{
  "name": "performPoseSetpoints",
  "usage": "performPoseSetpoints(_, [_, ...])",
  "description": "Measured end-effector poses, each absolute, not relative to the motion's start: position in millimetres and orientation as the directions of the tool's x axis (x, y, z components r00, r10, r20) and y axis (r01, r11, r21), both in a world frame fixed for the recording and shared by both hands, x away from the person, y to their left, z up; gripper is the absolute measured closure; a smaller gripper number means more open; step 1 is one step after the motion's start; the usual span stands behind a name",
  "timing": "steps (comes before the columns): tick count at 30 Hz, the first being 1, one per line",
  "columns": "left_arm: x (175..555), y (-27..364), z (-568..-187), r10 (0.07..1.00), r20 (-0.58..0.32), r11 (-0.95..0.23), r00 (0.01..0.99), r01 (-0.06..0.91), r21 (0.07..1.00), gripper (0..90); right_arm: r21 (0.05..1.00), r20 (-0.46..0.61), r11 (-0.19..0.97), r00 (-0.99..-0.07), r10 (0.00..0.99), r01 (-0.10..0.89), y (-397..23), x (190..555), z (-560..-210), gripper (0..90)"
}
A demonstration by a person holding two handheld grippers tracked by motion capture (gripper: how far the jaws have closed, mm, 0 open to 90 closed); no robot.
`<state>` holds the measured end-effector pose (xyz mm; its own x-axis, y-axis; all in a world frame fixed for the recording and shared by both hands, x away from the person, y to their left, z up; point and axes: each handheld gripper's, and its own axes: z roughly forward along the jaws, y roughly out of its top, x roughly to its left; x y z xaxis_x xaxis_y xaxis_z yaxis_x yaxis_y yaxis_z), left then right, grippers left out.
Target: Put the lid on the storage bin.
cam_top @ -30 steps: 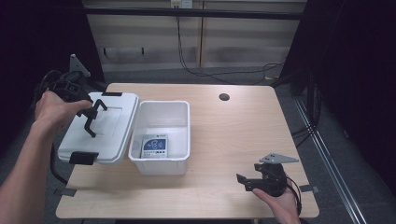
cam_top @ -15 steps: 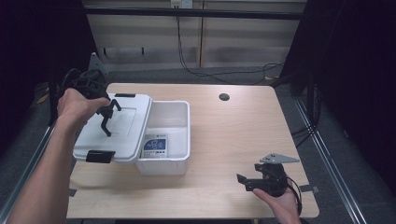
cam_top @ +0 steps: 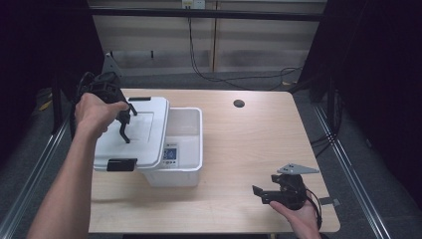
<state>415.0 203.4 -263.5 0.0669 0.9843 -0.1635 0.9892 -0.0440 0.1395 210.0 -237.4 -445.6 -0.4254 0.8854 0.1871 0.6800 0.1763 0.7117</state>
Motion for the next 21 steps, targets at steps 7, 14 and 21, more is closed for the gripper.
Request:
performPoseSetpoints(7, [416.2,188.8,-266.7,0.982,-0.176,-0.043,0.068,0.99,0.138,85.0,0.706,0.189,0.174,-0.42,0.888,0.686,-237.6,210.1,-446.0,17.0])
performPoseSetpoints(14, [416.2,178.1,-268.9,0.981,-0.184,-0.04,0.064,0.991,0.131,84.9,0.707,0.187,0.175,-0.42,0.888,0.685,-237.3,209.5,-445.7,17.0])
performPoseSetpoints(21, [416.8,171.9,-270.3,0.981,-0.191,-0.009,0.036,0.99,0.14,85.0,0.709,0.184,0.182,-0.428,0.885,0.681,-237.2,210.3,-446.1,15.8])
